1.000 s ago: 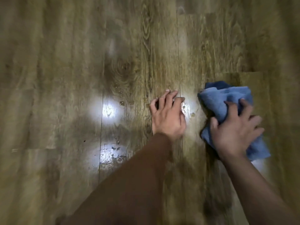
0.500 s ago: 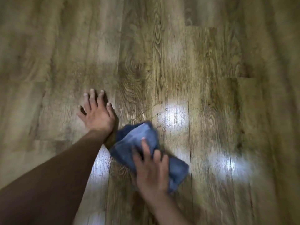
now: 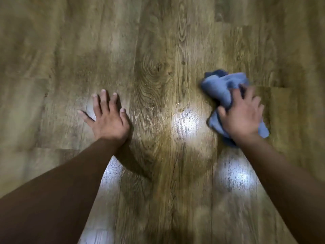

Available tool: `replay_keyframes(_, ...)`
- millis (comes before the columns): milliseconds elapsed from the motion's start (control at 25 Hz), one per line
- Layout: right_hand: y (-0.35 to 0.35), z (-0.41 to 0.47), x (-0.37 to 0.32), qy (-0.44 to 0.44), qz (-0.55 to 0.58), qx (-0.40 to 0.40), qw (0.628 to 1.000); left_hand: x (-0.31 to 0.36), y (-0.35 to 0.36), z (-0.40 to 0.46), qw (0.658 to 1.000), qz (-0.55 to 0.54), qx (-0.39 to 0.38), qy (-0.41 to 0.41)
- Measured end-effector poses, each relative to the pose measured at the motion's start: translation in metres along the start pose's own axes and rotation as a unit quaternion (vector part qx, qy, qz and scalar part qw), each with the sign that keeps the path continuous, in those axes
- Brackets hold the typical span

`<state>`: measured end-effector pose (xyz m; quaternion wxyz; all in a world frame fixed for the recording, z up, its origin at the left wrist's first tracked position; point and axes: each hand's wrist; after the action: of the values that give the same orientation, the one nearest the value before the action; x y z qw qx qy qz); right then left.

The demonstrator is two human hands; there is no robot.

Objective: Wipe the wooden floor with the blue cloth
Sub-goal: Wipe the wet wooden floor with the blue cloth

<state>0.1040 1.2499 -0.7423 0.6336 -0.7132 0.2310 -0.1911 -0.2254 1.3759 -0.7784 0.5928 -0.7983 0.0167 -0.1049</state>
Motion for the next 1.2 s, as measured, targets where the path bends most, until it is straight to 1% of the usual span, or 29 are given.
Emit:
replay_keyframes(40, -0.001, 0.012, -0.003, 0.061, 0.014, -0.002, 0.998, -0.001, -0.002, 0.002, 1.000, 0.000, -0.017, -0.003)
replay_keyframes(80, -0.001, 0.015, -0.013, 0.099, 0.013, 0.000, 0.995, -0.002, -0.005, 0.004, 0.999, 0.004, -0.035, -0.006)
replay_keyframes(120, -0.001, 0.010, -0.026, 0.112, 0.008, 0.007, 0.994, -0.003, -0.008, 0.005, 0.998, 0.009, -0.062, -0.007)
replay_keyframes(160, 0.000, -0.005, -0.041, 0.106, 0.002, 0.013, 0.994, -0.003, -0.013, 0.007, 0.995, 0.007, -0.096, -0.008)
replay_keyframes(200, 0.002, -0.027, -0.059, 0.078, -0.005, 0.006, 0.997, -0.003, -0.018, 0.009, 0.991, 0.002, -0.131, -0.011)
replay_keyframes(280, 0.009, -0.095, -0.099, -0.020, -0.015, -0.036, 0.999, 0.001, -0.030, 0.011, 0.981, -0.009, -0.191, -0.025)
replay_keyframes(320, 0.015, -0.138, -0.119, -0.082, 0.003, -0.051, 0.995, 0.004, -0.035, 0.011, 0.977, -0.014, -0.212, -0.031)
replay_keyframes(360, 0.023, -0.182, -0.137, -0.156, 0.032, -0.064, 0.985, 0.006, -0.039, 0.011, 0.973, -0.021, -0.225, -0.034)
replay_keyframes(440, 0.038, -0.255, -0.161, -0.300, 0.055, -0.105, 0.946, 0.009, -0.046, 0.007, 0.970, -0.029, -0.241, -0.032)
replay_keyframes(520, 0.042, -0.272, -0.162, -0.377, 0.052, -0.132, 0.915, 0.010, -0.053, 0.006, 0.966, -0.024, -0.254, -0.028)
replay_keyframes(600, 0.035, -0.240, -0.143, -0.440, 0.030, -0.121, 0.889, 0.012, -0.060, 0.005, 0.961, -0.012, -0.274, -0.029)
replay_keyframes(640, 0.028, -0.212, -0.129, -0.444, 0.010, -0.106, 0.890, 0.013, -0.062, 0.005, 0.961, -0.007, -0.276, -0.029)
replay_keyframes(680, 0.021, -0.178, -0.112, -0.418, -0.003, -0.078, 0.905, 0.014, -0.064, 0.003, 0.962, -0.005, -0.273, -0.032)
replay_keyframes(720, 0.016, -0.141, -0.093, -0.366, -0.007, -0.048, 0.929, 0.016, -0.066, 0.001, 0.963, -0.004, -0.268, -0.035)
replay_keyframes(760, 0.010, -0.103, -0.072, -0.292, -0.016, -0.020, 0.956, 0.019, -0.069, 0.000, 0.964, -0.002, -0.264, -0.035)
replay_keyframes(800, 0.005, -0.068, -0.053, -0.209, -0.024, -0.012, 0.978, 0.021, -0.070, -0.002, 0.964, 0.003, -0.262, -0.034)
replay_keyframes(840, 0.000, -0.040, -0.038, -0.132, -0.019, -0.016, 0.991, 0.023, -0.071, -0.003, 0.965, 0.008, -0.261, -0.032)
replay_keyframes(920, -0.003, -0.011, -0.030, -0.011, 0.023, -0.025, 0.999, 0.022, -0.071, -0.004, 0.965, 0.010, -0.260, -0.036)
replay_keyframes(1000, 0.000, -0.017, -0.052, 0.058, 0.026, -0.017, 0.998, 0.019, -0.067, 0.000, 0.965, -0.002, -0.261, -0.032)
replay_keyframes(1040, 0.001, -0.031, -0.071, 0.067, 0.026, -0.011, 0.997, 0.017, -0.065, 0.001, 0.964, -0.005, -0.263, -0.029)
replay_keyframes(1080, 0.004, -0.053, -0.091, 0.053, 0.027, -0.013, 0.998, 0.015, -0.064, 0.002, 0.964, -0.006, -0.264, -0.025)
replay_keyframes(1120, 0.008, -0.082, -0.112, 0.011, 0.027, -0.019, 0.999, 0.015, -0.063, 0.003, 0.964, -0.008, -0.267, -0.023)
replay_keyframes(1160, 0.013, -0.118, -0.134, -0.057, 0.037, -0.037, 0.997, 0.014, -0.063, 0.004, 0.963, -0.011, -0.269, -0.022)
replay_keyframes(1200, 0.020, -0.163, -0.156, -0.144, 0.053, -0.055, 0.987, 0.014, -0.063, 0.003, 0.963, -0.012, -0.269, -0.025)
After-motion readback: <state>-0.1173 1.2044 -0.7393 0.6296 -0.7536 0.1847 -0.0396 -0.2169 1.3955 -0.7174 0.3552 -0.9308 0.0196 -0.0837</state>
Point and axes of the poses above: each hand's wrist, its own z-axis towards the middle knuckle, its own y-axis out of the palm, x = y × z, and after that the axes turned 9 degrees about -x, right-handed
